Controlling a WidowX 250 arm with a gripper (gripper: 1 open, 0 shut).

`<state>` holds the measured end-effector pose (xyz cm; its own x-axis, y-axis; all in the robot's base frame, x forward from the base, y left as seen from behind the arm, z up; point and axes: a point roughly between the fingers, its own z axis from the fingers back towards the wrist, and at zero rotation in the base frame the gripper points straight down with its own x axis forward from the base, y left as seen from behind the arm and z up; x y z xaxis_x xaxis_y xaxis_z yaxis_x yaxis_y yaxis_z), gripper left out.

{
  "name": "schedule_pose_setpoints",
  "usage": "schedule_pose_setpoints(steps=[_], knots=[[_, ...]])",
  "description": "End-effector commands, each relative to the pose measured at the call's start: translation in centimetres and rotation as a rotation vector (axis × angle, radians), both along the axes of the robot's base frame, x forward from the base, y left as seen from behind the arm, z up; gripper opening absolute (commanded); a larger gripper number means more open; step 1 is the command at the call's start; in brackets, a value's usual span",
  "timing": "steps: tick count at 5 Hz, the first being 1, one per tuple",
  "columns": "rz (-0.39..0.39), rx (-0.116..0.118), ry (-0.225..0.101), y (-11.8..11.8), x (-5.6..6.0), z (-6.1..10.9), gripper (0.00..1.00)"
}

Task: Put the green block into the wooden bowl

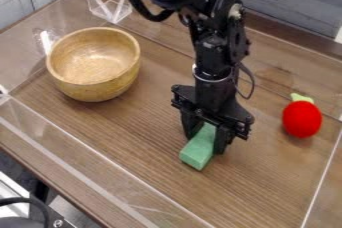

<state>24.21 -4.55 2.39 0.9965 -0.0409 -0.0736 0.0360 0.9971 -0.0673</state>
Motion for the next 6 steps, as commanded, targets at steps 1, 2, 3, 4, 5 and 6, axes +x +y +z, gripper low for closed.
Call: schedule_pose_setpoints(steps=[1, 2, 3, 4, 5, 6], knots=[[0.000, -0.001, -0.051, 0.3, 1.1, 2.1, 0.00], [-0.006, 0.004, -0.037, 0.6, 1.0, 2.5, 0.00], [-0.016, 0.011, -0.018, 0.8, 0.9, 3.2, 0.00], [-0.026, 0.020, -0.001, 1.1, 0.8, 4.1, 0.00], [-0.031, 0.023, 0.002, 1.9, 1.3, 6.7, 0.00], [-0.022, 0.009, -0.008, 3.6, 3.0, 9.0, 0.00]])
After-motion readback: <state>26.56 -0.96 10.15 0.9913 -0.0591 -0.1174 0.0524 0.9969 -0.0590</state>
